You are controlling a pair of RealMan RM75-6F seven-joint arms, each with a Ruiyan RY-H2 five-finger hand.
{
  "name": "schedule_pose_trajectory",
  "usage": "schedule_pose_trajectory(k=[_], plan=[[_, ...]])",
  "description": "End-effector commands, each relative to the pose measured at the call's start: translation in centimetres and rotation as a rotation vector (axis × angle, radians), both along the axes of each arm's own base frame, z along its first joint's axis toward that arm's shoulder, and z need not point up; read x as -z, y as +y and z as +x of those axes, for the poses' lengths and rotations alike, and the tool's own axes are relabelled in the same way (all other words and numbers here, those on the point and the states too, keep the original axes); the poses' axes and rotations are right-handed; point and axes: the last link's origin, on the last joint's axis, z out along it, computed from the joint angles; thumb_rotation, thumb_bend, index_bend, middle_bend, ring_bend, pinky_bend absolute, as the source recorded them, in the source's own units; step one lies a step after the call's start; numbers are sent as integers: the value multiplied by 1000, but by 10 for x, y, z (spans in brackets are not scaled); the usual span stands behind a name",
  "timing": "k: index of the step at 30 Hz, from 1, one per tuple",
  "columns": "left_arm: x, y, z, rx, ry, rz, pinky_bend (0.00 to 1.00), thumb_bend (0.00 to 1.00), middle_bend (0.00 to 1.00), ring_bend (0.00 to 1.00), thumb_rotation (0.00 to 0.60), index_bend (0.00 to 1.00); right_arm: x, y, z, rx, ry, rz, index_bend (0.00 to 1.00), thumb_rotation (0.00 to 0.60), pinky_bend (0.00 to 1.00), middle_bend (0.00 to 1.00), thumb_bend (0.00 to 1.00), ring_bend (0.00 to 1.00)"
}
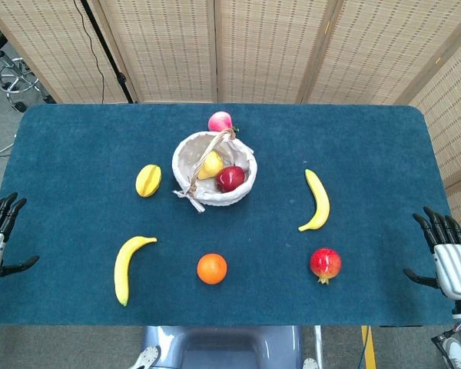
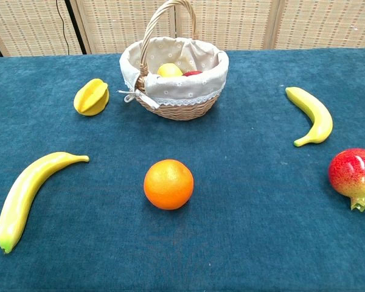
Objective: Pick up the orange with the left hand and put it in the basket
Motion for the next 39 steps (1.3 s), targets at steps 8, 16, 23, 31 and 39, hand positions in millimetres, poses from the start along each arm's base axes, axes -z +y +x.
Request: schedule_pose_trajectory(k=[8,16,23,31,39], plan=[[-3,-3,0,-3,-3,5,0,0,0,0,600,0,0,2,0,1,-5,1,77,600,0,0,0,0],[-7,-5,4,8,-20,5,0,0,0,0,600,0,-5,2,2,-1,-8,-8,77,600,0,0,0,0],[-1,-9,16,46,-102,-41,0,0,0,0,600,0,-6,2,1,2,-3,-7,77,600,0,0,0,0],[30,-5,50,107,-223,-161,0,0,0,0,600,0,-3,2,-2,10,-9,0,77,600,0,0,0,0],[81,4,88,140,-341,-353,0,0,0,0,600,0,-4,3,-4,14,-15,-5,77,600,0,0,0,0]])
